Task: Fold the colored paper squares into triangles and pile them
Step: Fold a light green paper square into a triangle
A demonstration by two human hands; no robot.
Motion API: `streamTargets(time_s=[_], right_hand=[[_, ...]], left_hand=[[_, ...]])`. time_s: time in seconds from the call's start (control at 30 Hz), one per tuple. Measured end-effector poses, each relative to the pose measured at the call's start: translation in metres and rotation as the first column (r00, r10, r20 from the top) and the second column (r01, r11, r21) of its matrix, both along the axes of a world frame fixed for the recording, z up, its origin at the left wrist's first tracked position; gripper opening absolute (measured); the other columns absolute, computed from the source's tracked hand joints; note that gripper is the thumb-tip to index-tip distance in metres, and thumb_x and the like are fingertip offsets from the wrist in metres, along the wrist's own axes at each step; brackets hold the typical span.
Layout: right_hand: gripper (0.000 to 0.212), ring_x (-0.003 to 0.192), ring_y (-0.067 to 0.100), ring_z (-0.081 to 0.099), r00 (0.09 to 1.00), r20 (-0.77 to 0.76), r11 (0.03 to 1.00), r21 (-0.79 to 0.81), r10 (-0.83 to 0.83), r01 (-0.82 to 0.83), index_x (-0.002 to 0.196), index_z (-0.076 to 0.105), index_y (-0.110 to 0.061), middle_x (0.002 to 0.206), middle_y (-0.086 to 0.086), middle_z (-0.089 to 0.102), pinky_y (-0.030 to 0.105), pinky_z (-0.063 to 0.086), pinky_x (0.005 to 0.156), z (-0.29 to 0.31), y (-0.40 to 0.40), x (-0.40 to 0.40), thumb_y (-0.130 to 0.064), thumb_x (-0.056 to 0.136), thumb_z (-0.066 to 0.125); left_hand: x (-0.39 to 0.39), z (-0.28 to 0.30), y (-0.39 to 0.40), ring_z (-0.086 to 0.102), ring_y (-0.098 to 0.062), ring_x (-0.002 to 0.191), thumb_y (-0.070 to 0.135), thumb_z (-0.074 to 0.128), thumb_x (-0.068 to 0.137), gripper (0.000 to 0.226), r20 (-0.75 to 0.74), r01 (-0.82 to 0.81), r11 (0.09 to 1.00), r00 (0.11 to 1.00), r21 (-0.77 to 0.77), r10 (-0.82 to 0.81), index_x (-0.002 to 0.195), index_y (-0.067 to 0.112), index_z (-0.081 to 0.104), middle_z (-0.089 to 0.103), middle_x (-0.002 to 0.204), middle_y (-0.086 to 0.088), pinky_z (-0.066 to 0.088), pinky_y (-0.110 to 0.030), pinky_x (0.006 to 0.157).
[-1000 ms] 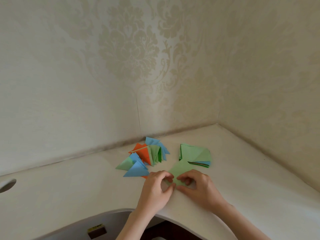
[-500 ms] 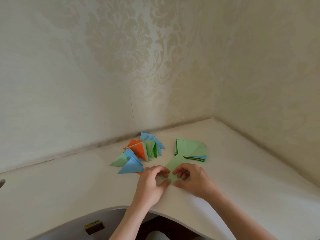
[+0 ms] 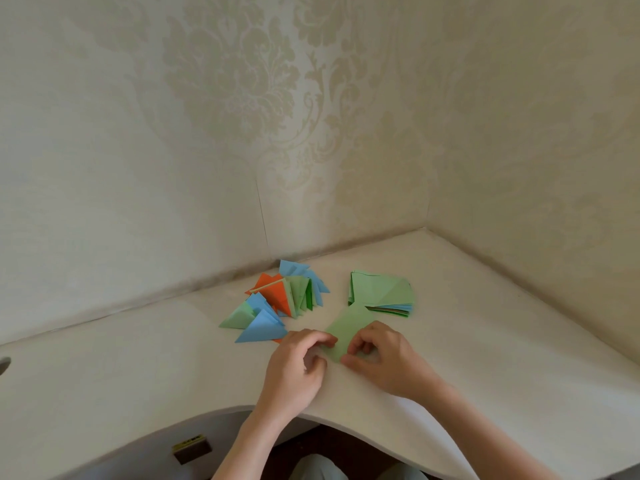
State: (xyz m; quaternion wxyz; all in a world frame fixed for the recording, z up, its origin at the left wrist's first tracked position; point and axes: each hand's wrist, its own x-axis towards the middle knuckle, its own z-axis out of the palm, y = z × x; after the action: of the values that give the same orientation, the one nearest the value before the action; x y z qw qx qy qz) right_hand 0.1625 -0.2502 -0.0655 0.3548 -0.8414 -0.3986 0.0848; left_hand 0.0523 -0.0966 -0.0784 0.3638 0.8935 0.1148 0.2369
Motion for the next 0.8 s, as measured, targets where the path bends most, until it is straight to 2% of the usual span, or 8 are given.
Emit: streamTargets(time_s=[0.13, 0.23, 0.3, 0.4, 0.53, 0.63, 0.73, 0.8], right_hand=[[0.012, 0.082, 0.007, 0.052, 0.995, 0.099, 1.000, -0.016, 0.022, -0.020, 0.090, 0.067, -0.022, 0.093, -0.006, 0.052, 0.021, 0.043, 0.080, -0.004, 0.002, -0.004, -0.034, 0.088, 0.065], [0.007, 0.077, 0.004, 0.050, 0.993, 0.040, 0.994, 0.009, 0.108, -0.108, 0.084, 0.061, -0.028, 0.089, -0.009, 0.053, 0.012, 0.038, 0.070, 0.005, -0.002, -0.001, -0.029, 0.090, 0.064], [0.010, 0.074, 0.004, 0.049, 0.989, -0.025, 0.990, 0.015, 0.143, -0.142, 0.080, 0.060, -0.031, 0.087, -0.009, 0.055, 0.011, 0.037, 0.066, 0.011, -0.006, 0.003, -0.029, 0.089, 0.065], [0.008, 0.072, 0.004, 0.051, 0.992, -0.069, 0.993, 0.070, 0.104, -0.099, 0.080, 0.064, -0.030, 0.087, -0.008, 0.059, 0.013, 0.040, 0.065, 0.010, -0.010, 0.006, -0.028, 0.084, 0.071], [0.015, 0.076, 0.006, 0.056, 0.997, 0.008, 0.982, 0.173, 0.075, -0.075, 0.083, 0.063, -0.024, 0.084, -0.011, 0.059, 0.013, 0.041, 0.067, 0.001, -0.016, 0.008, -0.024, 0.078, 0.077], [0.011, 0.084, 0.006, 0.058, 0.991, 0.081, 0.976, 0.183, 0.106, -0.119, 0.081, 0.069, -0.026, 0.094, -0.013, 0.058, 0.010, 0.042, 0.074, -0.003, -0.021, 0.006, -0.034, 0.079, 0.076], [0.024, 0.086, 0.002, 0.057, 0.987, 0.148, 0.977, 0.191, 0.065, -0.093, 0.079, 0.070, -0.024, 0.095, -0.014, 0.056, 0.007, 0.041, 0.075, -0.010, -0.021, 0.001, -0.047, 0.076, 0.072], [0.024, 0.083, 0.000, 0.056, 0.985, 0.174, 0.978, 0.205, 0.009, -0.045, 0.075, 0.068, -0.022, 0.093, -0.013, 0.054, 0.006, 0.039, 0.074, -0.016, -0.017, -0.002, -0.046, 0.078, 0.070]], left_hand=[[0.001, -0.003, 0.000, 0.051, -0.001, 0.104, -0.002, 0.060, 0.072, 0.041, 0.058, 0.008, 1.000, 0.998, 0.030, -0.010, 0.098, 0.030, 0.068, 0.061, 0.100, 0.021, 0.035, -0.006, 0.088], [0.002, -0.005, 0.001, 0.052, -0.003, 0.106, 0.001, 0.064, 0.072, 0.037, 0.102, 0.017, 0.999, 0.995, 0.045, -0.022, 0.097, 0.027, 0.069, 0.060, 0.103, 0.019, 0.035, -0.009, 0.091], [0.002, -0.007, 0.002, 0.053, -0.003, 0.102, 0.002, 0.068, 0.074, 0.032, 0.100, 0.015, 0.998, 0.995, 0.053, -0.020, 0.094, 0.027, 0.069, 0.061, 0.099, 0.019, 0.036, -0.009, 0.088], [0.004, -0.008, 0.002, 0.054, -0.003, 0.093, 0.006, 0.070, 0.077, 0.024, 0.084, 0.030, 0.996, 0.996, 0.079, -0.036, 0.085, 0.029, 0.068, 0.062, 0.088, 0.020, 0.038, -0.012, 0.081], [0.005, -0.010, 0.002, 0.055, -0.003, 0.088, 0.015, 0.072, 0.078, 0.015, 0.082, 0.052, 0.993, 0.995, 0.106, -0.060, 0.081, 0.030, 0.069, 0.063, 0.083, 0.019, 0.040, -0.017, 0.079], [0.007, -0.011, 0.003, 0.054, -0.001, 0.086, 0.026, 0.071, 0.079, 0.005, 0.093, 0.056, 0.992, 0.993, 0.117, -0.067, 0.081, 0.030, 0.070, 0.063, 0.081, 0.021, 0.040, -0.017, 0.078], [0.007, -0.012, 0.002, 0.055, -0.001, 0.086, 0.025, 0.074, 0.080, 0.008, 0.094, 0.043, 0.994, 0.994, 0.104, -0.053, 0.085, 0.031, 0.070, 0.062, 0.082, 0.024, 0.041, -0.017, 0.077], [0.006, -0.012, 0.001, 0.056, -0.001, 0.087, 0.024, 0.074, 0.081, 0.012, 0.096, 0.008, 0.997, 0.995, 0.072, -0.015, 0.090, 0.030, 0.070, 0.062, 0.084, 0.025, 0.042, -0.017, 0.078]])
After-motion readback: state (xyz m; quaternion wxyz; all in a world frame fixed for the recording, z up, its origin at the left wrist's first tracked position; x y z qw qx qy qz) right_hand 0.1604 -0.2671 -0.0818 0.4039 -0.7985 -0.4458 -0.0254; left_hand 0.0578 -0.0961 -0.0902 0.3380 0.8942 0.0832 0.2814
